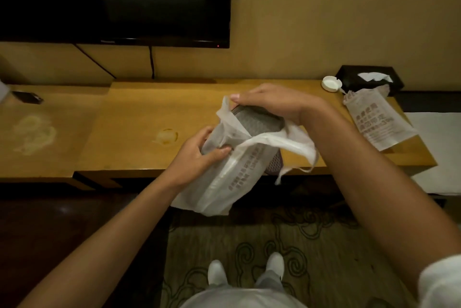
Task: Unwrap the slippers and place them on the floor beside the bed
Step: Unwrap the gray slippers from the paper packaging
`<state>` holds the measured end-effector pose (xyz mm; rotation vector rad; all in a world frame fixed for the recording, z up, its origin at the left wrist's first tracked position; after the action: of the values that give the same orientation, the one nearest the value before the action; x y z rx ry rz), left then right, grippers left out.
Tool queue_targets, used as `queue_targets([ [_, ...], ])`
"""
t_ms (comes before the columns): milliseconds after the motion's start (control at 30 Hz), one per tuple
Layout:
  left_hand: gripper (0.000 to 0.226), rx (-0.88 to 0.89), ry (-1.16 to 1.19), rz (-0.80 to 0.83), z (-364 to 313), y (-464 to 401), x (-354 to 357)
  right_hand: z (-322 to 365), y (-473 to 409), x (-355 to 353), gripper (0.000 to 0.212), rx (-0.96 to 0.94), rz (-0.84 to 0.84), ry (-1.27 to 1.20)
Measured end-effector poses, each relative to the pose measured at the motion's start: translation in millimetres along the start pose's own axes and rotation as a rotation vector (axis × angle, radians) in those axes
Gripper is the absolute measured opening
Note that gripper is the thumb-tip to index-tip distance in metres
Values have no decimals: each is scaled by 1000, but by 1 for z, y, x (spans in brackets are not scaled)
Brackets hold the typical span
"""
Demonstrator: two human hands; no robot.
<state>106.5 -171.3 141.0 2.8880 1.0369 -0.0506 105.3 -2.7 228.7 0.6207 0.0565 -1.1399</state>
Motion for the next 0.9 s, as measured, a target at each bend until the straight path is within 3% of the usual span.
queue_targets([
  [100,84,56,-79,8,-17,-5,1,-13,-4,9,57,-17,-69,-159],
  [233,61,145,-35,-28,-30,-7,4,-27,1,0,53,-84,-346,-241],
  [333,41,126,25,-184,-27,-1,-17,-50,22,-1,44,-77,-307,-153],
  [400,33,98,122,-223,-23,0,-26,-63,37,-7,20,-156,-291,-312],
  [467,36,79,233,-215,-19,-3,-26,-71,41,-13,18,-251,-328,-617],
  [533,35,78,319,-204,-18,-8,-18,-80,34,-1,17,-223,-324,-816],
  [633,32,86,405,-271,-17,-17,-10,-92,24,54,32,-9,-56,-737],
  [700,30,103,290,-307,-21,-17,-11,-97,25,62,23,54,8,-552],
  [767,27,136,102,-271,-30,-16,-11,-98,32,23,12,82,-253,-296],
  [833,26,139,-106,-203,-36,-18,-7,-85,42,-17,16,-33,-539,-345],
  [900,25,128,-212,-119,-38,-22,1,-65,34,-21,19,-157,-452,-391],
])
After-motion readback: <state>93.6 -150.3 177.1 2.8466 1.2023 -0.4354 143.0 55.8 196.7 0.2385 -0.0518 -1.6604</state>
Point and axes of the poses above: each hand's wrist, its own y-axis away from the middle knuckle, its own x-axis out of the palm, z = x × y, the point moved 8 cm from there along -y, towards the middle knuckle, and after that the axes turned 10 degrees about z, right-handed, at the moved point
